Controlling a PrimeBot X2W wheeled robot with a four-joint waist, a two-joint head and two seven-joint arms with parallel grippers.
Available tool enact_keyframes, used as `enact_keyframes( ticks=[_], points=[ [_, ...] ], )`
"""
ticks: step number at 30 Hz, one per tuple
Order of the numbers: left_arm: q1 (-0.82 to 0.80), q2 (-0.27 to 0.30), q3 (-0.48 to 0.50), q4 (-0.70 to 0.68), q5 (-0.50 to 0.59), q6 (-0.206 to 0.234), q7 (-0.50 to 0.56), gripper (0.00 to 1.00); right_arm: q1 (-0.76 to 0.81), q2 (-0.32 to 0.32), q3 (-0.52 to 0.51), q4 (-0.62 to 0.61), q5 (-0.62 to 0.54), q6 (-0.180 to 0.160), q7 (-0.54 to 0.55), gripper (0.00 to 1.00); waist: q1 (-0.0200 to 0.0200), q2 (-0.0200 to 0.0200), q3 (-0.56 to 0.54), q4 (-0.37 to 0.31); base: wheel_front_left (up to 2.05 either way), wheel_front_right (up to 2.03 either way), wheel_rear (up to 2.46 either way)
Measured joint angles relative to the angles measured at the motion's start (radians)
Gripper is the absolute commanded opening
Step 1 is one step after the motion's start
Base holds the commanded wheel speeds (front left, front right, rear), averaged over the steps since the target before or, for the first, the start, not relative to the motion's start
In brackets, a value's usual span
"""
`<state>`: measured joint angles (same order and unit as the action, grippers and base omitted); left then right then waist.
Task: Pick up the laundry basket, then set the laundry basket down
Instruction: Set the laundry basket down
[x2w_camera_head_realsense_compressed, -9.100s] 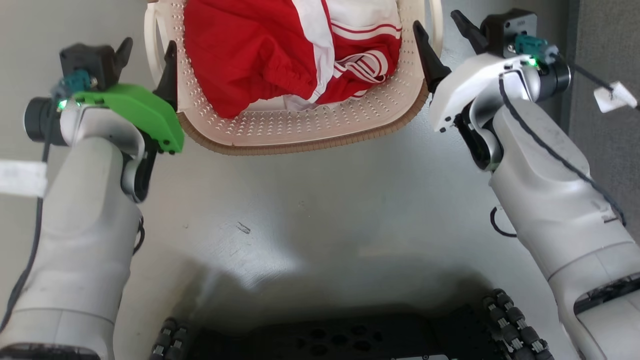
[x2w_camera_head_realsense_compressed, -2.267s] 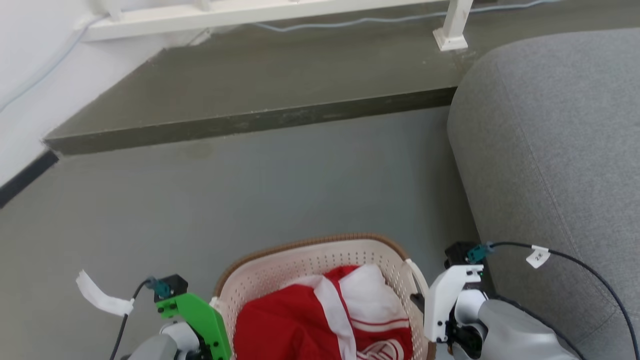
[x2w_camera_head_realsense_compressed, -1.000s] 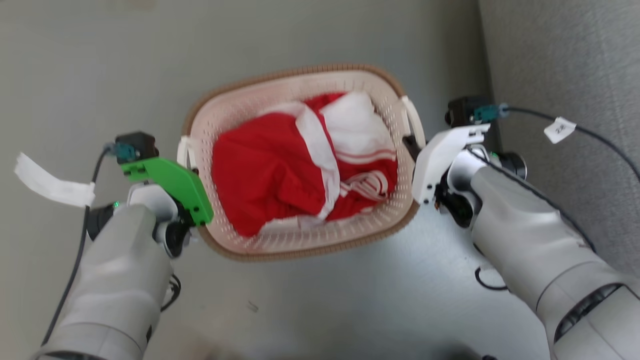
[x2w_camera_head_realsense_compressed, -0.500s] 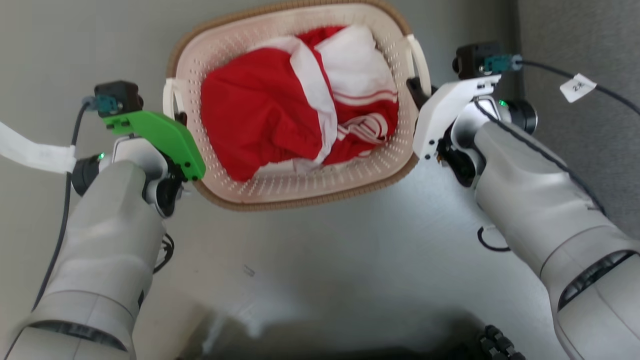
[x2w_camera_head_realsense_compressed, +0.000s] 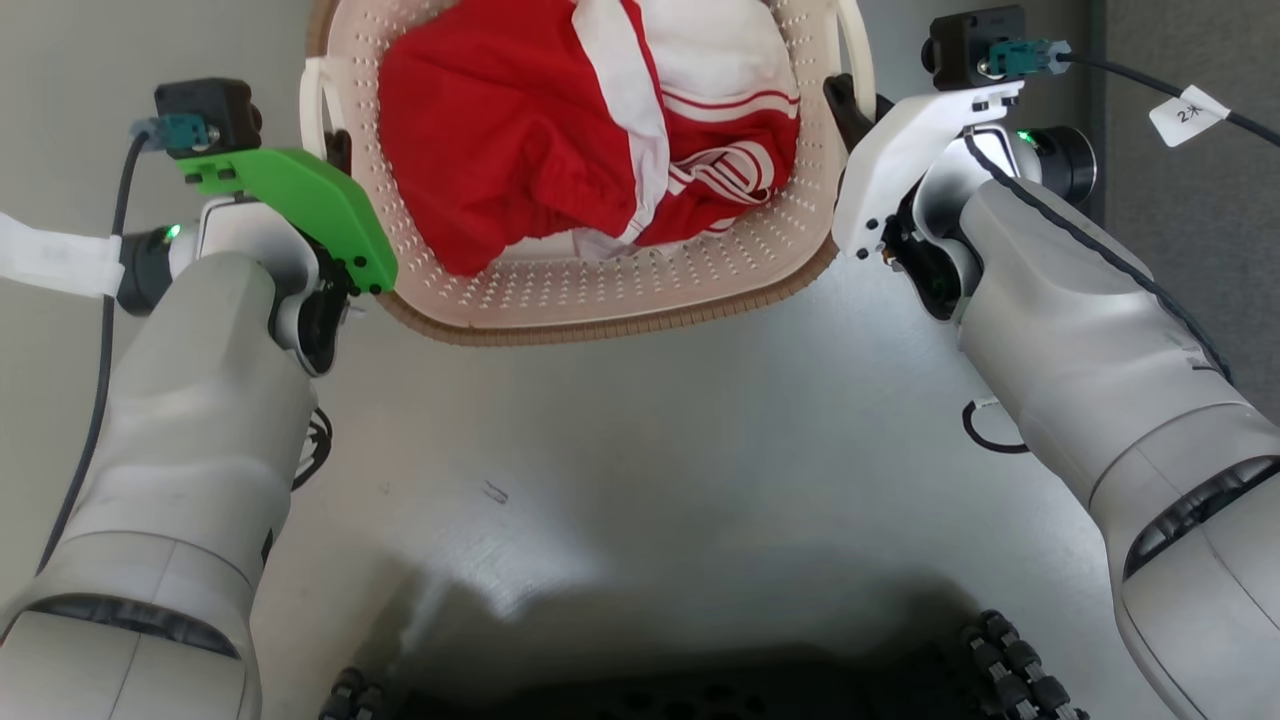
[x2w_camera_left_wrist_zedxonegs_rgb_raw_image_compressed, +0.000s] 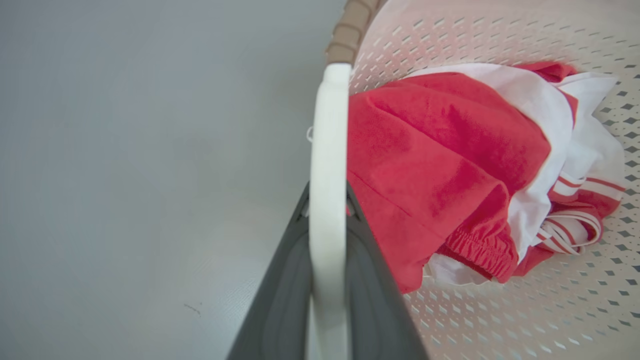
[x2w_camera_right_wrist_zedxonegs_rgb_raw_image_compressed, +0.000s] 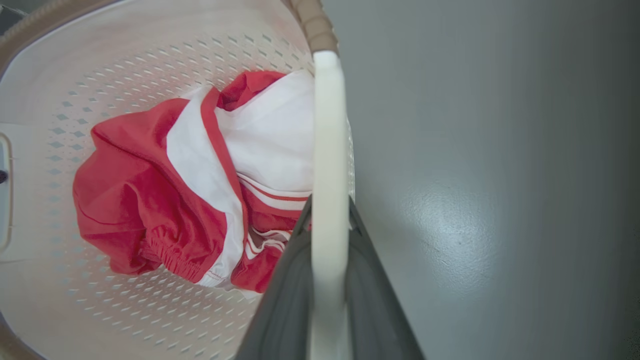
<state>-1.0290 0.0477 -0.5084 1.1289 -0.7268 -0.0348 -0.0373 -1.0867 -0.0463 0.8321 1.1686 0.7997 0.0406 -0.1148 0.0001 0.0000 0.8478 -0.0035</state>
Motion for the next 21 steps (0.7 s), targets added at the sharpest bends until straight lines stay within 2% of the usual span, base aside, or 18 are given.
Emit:
enact_keyframes(
  ticks=[13, 21],
  points=[
    [-0.034, -0.003, -0.014, 0.027, 0.019, 0.000, -0.043, 0.00, -0.025, 0.004, 0.001, 0.028, 0.000, 0.000, -0.018, 0.00, -0.0001, 0.0000, 0.068, 0.007, 0.00, 0.00, 0.00],
    [-0.037, -0.012, -0.015, 0.054, 0.019, -0.011, -0.062, 0.00, -0.030, 0.007, 0.002, 0.043, 0.000, 0.002, -0.031, 0.00, -0.0001, 0.0000, 0.073, 0.011, 0.00, 0.00, 0.00]
  ],
)
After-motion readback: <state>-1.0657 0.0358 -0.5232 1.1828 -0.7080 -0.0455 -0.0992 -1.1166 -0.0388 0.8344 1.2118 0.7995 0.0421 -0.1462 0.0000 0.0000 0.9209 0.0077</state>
